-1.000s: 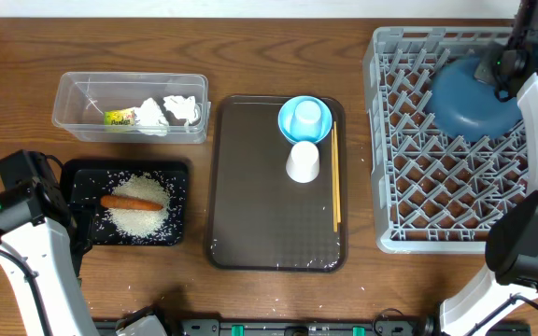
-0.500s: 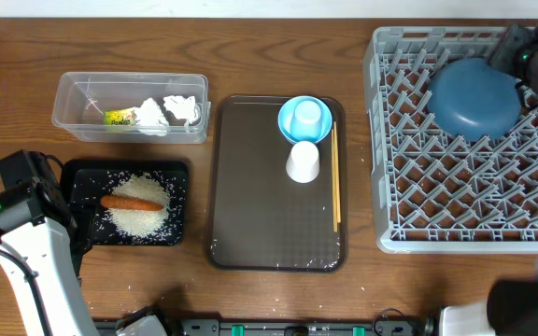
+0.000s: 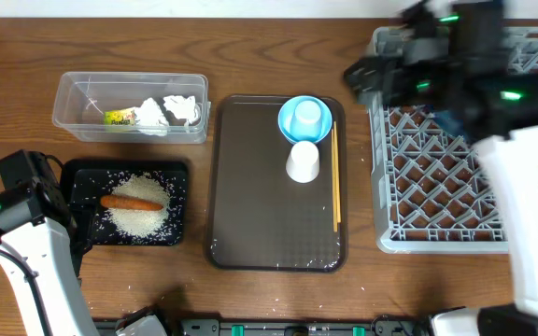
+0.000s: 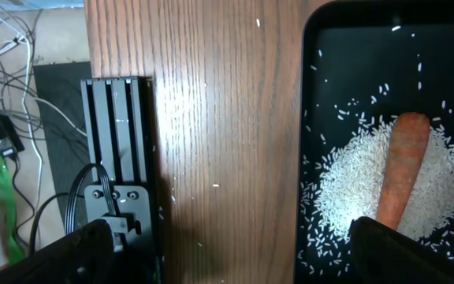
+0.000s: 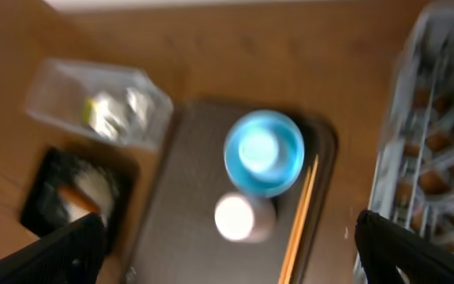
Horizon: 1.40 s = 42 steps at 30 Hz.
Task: Sort waste into correct bins and load items into the dishwasher rack
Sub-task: 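Move the right gripper left to the white cup and grasp it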
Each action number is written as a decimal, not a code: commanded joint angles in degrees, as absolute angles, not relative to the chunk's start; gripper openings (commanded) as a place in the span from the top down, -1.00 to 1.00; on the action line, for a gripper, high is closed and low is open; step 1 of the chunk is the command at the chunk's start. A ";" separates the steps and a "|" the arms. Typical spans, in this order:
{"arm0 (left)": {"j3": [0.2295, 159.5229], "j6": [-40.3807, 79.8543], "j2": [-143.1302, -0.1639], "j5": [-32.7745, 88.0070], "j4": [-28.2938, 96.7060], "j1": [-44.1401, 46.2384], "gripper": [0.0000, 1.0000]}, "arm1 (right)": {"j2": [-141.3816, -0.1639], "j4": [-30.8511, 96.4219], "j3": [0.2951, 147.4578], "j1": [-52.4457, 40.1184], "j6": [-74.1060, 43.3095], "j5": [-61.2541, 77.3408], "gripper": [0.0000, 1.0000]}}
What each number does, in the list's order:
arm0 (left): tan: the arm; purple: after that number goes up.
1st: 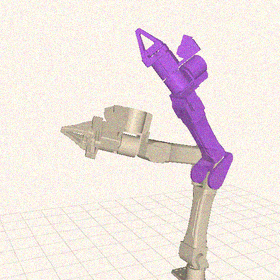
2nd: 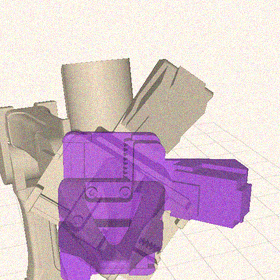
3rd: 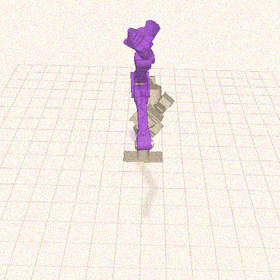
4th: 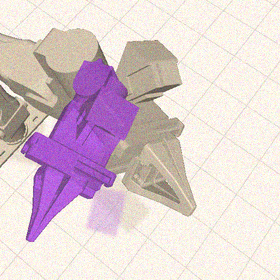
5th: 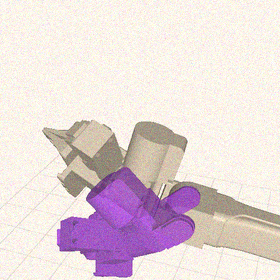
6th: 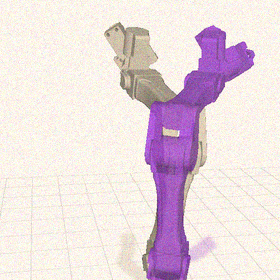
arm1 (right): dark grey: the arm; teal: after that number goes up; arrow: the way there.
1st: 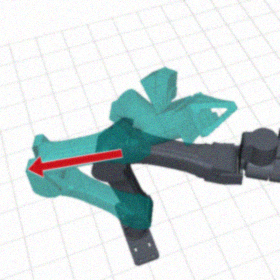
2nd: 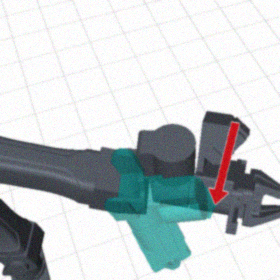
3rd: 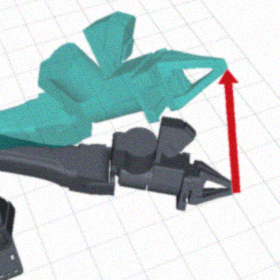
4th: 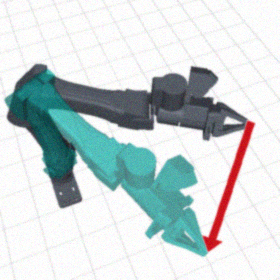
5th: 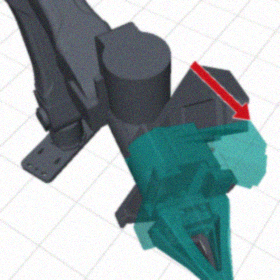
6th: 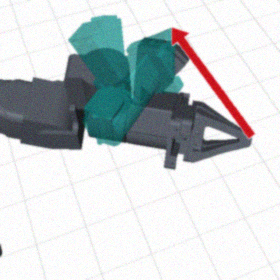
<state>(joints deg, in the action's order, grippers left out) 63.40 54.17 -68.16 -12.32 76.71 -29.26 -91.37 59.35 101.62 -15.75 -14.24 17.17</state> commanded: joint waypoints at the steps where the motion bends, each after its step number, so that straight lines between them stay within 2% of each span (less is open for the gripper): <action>1: 63.44 54.11 -68.45 -12.64 77.06 -29.61 -0.96 | -95.72 60.73 101.41 -22.90 -18.63 1.89 -0.98; 5: 63.44 54.11 -68.45 -12.64 77.08 -29.61 -0.96 | -101.71 60.23 101.41 -28.73 -19.55 -0.16 -0.99; 10: 63.44 54.11 -68.45 -12.64 77.08 -29.61 -0.96 | -109.54 60.29 101.41 -32.67 -26.35 -4.08 -0.99; 15: 63.44 54.11 -68.42 -12.67 77.06 -29.61 -0.96 | -115.55 62.61 101.41 -33.85 -30.26 -4.08 -0.99; 25: 63.44 54.11 -68.45 -12.67 77.08 -29.61 -0.96 | -122.48 63.90 101.41 -34.02 -30.65 -2.55 -0.97; 35: 63.44 54.11 -68.45 -12.64 77.08 -29.61 -0.96 | -123.81 63.42 101.41 -35.62 -30.63 -2.59 -0.47; 40: 63.44 54.11 -68.45 -12.64 77.08 -29.61 -0.96 | -123.79 62.72 101.41 -35.66 -30.63 -2.59 -0.37; 42: 63.44 54.11 -68.45 -12.64 77.06 -29.61 -0.96 | -123.61 62.65 101.43 -35.64 -30.63 -2.57 -0.19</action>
